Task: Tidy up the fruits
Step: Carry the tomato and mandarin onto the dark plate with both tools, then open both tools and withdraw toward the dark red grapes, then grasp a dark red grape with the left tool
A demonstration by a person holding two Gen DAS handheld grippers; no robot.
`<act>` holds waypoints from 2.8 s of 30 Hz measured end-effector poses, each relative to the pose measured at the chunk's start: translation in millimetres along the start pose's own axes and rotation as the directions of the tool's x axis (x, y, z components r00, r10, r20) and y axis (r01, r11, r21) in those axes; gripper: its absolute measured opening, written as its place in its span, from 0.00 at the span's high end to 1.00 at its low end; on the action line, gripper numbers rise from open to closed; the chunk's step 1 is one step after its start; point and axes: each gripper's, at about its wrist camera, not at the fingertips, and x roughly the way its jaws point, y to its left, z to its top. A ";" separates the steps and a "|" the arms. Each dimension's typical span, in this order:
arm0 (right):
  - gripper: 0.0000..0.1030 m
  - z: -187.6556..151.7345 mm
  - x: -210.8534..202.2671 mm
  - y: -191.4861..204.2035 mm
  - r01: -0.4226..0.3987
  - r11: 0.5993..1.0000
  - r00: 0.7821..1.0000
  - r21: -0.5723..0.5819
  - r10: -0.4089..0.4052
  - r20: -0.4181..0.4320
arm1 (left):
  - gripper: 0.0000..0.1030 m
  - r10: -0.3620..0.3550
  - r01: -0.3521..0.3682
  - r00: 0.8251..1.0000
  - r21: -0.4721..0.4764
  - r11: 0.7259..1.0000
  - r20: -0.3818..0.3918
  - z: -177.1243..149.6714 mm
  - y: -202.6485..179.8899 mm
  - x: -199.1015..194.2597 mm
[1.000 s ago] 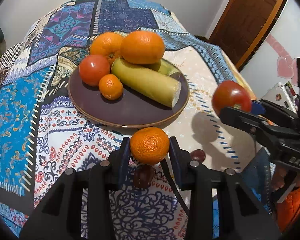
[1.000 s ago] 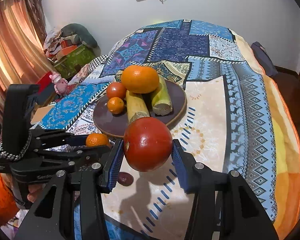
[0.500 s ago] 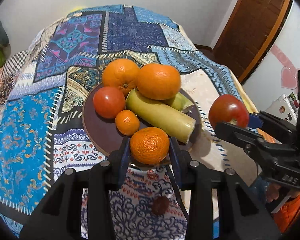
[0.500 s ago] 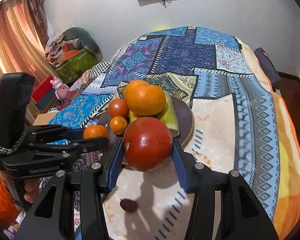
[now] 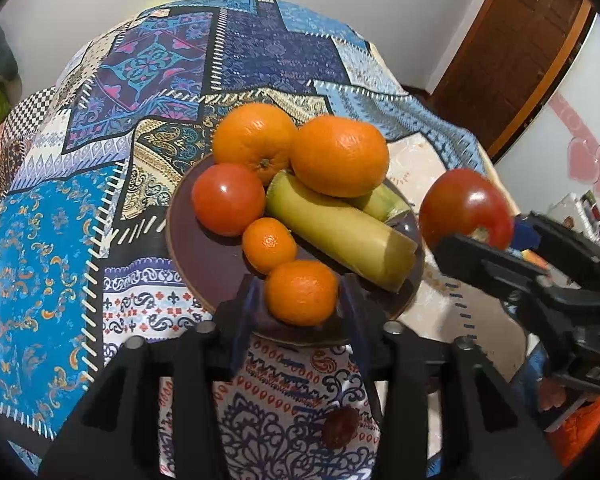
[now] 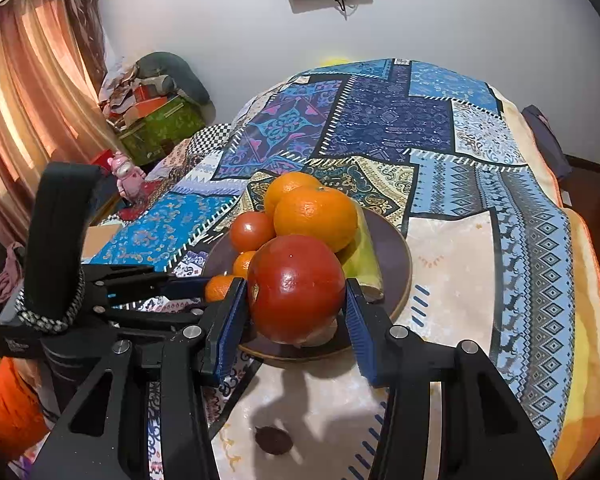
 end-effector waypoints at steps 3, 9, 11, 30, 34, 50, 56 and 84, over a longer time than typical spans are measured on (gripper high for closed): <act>0.57 -0.1 2.3 0.3 -0.004 1.000 1.000 0.002 0.004 -0.004 | 0.50 0.009 -0.008 1.000 -0.004 1.000 0.024 0.8 2.3 -9.0; 0.57 1.5 9.2 8.0 -0.014 1.000 1.000 -0.015 0.013 -0.017 | 0.50 0.035 -0.035 0.997 -0.008 0.999 0.072 3.5 9.8 -32.0; 0.57 4.0 12.1 11.7 -0.021 1.000 1.000 -0.022 0.021 -0.019 | 0.50 0.041 -0.040 0.995 -0.013 0.999 0.088 5.5 12.4 -40.6; 0.55 15.7 53.1 24.3 -0.021 0.999 0.999 -0.039 0.019 -0.051 | 0.50 -0.011 0.012 0.997 -0.013 1.000 0.080 27.1 11.2 -32.1; 0.50 15.1 50.7 23.0 -0.019 0.999 0.998 -0.040 0.017 -0.055 | 0.50 -0.005 0.008 0.997 -0.030 1.000 0.081 30.1 13.1 -26.3; 0.47 -1.8 -5.4 9.5 0.023 1.000 1.000 -0.017 -0.023 0.000 | 0.50 0.025 -0.024 0.994 -0.013 1.000 0.110 20.9 0.1 -50.3; 0.46 -18.6 -36.0 6.0 0.038 0.999 0.999 0.001 -0.038 0.016 | 0.50 0.043 -0.044 0.990 0.008 0.999 0.133 -1.4 -13.5 -78.8; 0.67 -78.7 5.1 16.1 0.036 0.999 0.986 -0.017 -0.039 -0.159 | 0.69 0.088 -0.087 0.996 0.052 0.995 -0.032 -77.2 -33.0 -22.2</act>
